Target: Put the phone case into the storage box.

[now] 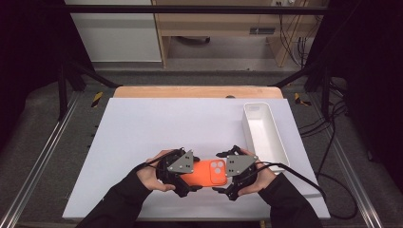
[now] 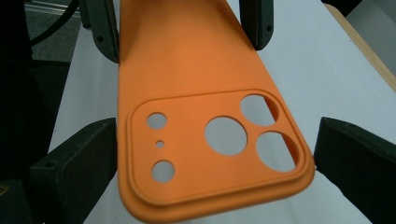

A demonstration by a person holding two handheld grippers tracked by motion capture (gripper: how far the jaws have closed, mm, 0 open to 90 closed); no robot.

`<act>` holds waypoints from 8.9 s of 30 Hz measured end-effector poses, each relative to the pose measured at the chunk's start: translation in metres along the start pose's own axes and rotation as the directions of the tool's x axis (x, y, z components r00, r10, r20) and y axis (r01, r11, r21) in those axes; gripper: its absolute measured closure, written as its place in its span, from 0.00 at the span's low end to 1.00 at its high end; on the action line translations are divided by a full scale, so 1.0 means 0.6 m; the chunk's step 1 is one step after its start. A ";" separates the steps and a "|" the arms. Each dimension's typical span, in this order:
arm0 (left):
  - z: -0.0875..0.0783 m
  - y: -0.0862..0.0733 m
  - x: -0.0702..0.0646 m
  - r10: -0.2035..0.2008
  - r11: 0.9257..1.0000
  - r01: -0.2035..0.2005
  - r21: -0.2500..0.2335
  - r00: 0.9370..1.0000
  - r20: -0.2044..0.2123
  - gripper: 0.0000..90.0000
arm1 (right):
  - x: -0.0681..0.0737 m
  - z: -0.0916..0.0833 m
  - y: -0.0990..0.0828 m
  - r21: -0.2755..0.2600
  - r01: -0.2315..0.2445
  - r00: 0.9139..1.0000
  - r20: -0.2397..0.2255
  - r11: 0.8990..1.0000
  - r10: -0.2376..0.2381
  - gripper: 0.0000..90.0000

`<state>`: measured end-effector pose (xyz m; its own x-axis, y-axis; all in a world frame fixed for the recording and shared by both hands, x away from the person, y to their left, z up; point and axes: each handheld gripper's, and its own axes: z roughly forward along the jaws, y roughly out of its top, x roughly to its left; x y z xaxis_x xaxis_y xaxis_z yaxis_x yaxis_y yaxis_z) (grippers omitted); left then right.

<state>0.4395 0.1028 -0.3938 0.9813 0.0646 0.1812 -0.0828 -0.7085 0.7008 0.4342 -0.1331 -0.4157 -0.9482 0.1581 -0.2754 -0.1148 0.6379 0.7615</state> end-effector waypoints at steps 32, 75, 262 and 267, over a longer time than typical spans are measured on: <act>0.004 -0.003 -0.004 0.028 0.999 -0.028 -0.017 0.999 0.032 0.17 | -0.003 0.005 -0.003 -0.034 0.008 0.992 -0.126 0.999 -0.012 0.16; 0.001 -0.012 -0.008 0.020 0.999 -0.018 -0.028 0.998 0.061 0.17 | -0.003 0.007 -0.002 -0.050 -0.062 0.980 -0.193 0.997 0.052 0.18; 0.032 -0.026 0.000 -0.100 0.971 0.090 0.220 0.994 0.037 0.17 | -0.017 -0.060 0.058 0.083 -0.049 0.992 -0.113 0.995 0.058 0.01; 0.022 -0.036 0.001 -0.115 0.980 0.109 0.169 0.993 0.023 0.17 | -0.015 -0.065 0.041 0.043 -0.085 0.992 -0.091 0.995 0.089 0.01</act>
<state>0.4442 0.1088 -0.4180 0.9880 0.1294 0.0840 0.0553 -0.8055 0.5900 0.4284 -0.1480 -0.3717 -0.9776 0.1455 -0.1522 -0.0204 0.6540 0.7562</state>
